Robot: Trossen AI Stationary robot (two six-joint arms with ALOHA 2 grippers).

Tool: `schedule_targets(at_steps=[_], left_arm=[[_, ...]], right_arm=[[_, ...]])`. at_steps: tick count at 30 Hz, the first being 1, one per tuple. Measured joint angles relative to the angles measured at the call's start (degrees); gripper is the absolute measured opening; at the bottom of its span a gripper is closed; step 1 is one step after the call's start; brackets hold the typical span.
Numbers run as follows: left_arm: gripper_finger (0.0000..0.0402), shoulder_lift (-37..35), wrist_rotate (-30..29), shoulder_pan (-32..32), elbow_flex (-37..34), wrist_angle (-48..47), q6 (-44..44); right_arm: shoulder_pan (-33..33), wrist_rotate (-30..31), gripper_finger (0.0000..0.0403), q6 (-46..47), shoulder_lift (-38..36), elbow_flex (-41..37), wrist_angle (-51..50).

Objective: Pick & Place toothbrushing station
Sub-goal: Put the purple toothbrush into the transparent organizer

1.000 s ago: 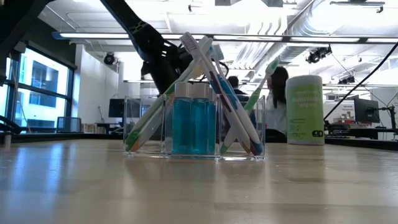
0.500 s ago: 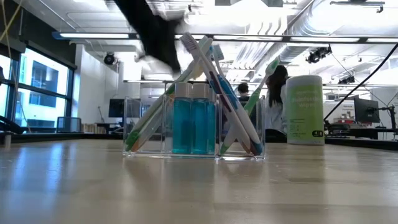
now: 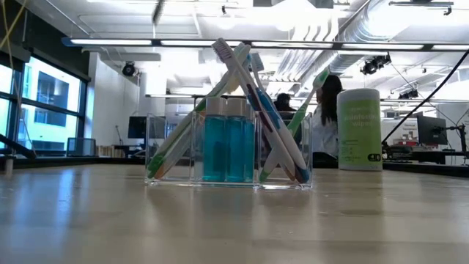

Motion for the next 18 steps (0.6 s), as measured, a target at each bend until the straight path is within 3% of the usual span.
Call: schedule_targets(at_steps=[5,9,11,18], left_arm=[[0.0000,3.78,-0.77,0.26,-13.54,28.90,4.08],[0.0000,7.04,4.14,2.57,-22.33,45.91,6.42],[0.0000,8.47,4.69,3.30,-24.21,50.32,4.94],[0.0001,13.47,6.27,2.87,-25.63,51.84,4.76]], right_arm=[[1.52,-0.36,0.0199,0.42,0.37,0.00,0.12],[2.85,-1.55,0.0199,2.24,0.64,0.00,0.21],[3.18,-1.76,0.0199,2.69,0.75,0.00,0.18],[3.77,-1.65,0.0199,4.33,0.90,0.00,0.18]])
